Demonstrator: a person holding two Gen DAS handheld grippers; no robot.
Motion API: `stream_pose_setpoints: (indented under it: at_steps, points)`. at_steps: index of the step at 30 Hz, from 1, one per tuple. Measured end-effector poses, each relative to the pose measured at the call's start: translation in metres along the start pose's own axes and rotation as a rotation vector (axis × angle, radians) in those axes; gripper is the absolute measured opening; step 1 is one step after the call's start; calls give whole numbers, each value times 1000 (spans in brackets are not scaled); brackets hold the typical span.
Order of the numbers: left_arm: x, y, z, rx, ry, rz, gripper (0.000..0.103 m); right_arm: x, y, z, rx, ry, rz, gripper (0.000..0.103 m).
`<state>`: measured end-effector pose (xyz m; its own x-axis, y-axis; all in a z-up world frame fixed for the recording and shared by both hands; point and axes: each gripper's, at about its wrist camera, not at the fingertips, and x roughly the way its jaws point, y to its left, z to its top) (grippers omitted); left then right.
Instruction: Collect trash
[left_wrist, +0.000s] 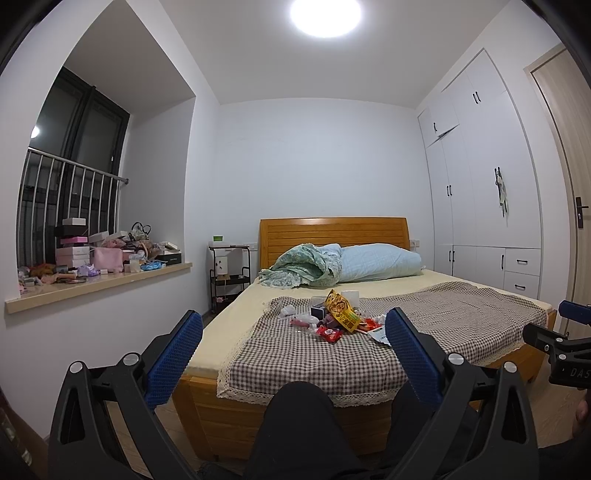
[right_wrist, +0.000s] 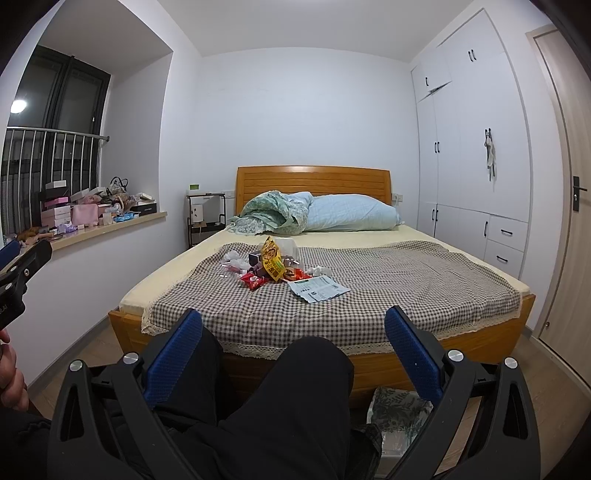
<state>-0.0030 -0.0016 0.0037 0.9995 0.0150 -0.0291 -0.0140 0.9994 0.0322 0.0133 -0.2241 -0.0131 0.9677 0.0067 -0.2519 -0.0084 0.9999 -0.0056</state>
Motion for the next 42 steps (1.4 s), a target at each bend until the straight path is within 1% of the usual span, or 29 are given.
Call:
stream_pose_setpoints:
  at_steps: [42]
  points:
    - [1,2,-4,5,-4,0,96,1,-1,1,3,3,2,95]
